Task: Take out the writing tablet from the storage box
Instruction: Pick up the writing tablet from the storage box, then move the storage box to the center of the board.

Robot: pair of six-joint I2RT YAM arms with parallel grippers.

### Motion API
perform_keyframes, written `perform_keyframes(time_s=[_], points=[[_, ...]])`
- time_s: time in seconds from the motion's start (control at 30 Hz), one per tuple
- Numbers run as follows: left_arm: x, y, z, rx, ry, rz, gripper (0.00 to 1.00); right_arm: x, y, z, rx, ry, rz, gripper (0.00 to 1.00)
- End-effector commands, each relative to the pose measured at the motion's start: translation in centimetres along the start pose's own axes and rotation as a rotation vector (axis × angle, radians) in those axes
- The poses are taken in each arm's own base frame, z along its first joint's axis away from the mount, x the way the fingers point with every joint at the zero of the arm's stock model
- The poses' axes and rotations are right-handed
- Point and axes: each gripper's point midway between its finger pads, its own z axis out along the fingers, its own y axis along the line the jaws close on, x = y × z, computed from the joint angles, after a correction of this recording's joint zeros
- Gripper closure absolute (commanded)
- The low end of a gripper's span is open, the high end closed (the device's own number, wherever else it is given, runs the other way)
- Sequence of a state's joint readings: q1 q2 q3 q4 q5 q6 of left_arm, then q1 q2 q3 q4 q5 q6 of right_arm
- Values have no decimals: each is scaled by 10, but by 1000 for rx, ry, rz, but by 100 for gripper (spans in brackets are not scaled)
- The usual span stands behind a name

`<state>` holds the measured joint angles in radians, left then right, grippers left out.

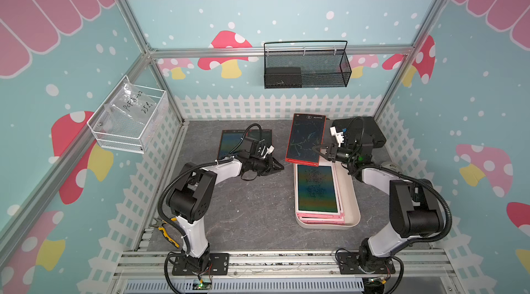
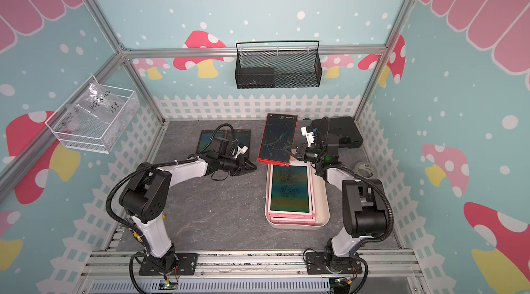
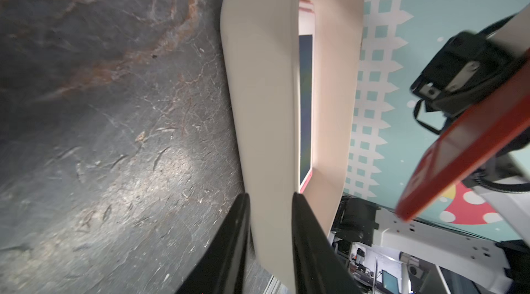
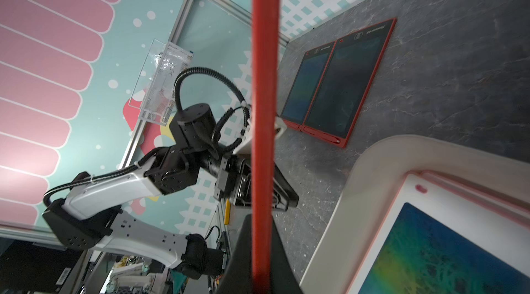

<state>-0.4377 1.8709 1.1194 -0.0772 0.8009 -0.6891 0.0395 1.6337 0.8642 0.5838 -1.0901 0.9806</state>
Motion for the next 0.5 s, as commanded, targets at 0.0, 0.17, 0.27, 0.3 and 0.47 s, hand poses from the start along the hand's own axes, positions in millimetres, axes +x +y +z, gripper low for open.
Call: perform_keyframes(time_s=[0.0,0.17,0.27,0.3,0.47], points=[[7,12,14,-94,9,25,73,-20,-13,5,82,-42,6,99],[16,25,38,-134,47,-1,75,-37,-26,13,135,-37,17,99],[26,29,51,-148,68,0,75,-44,-36,22,158,-19,25,99],[29,28,56,-150,76,1,75,-46,-41,25,165,-12,32,99],[29,28,65,-134,65,-17,77,-58,-64,44,194,18,67,99]])
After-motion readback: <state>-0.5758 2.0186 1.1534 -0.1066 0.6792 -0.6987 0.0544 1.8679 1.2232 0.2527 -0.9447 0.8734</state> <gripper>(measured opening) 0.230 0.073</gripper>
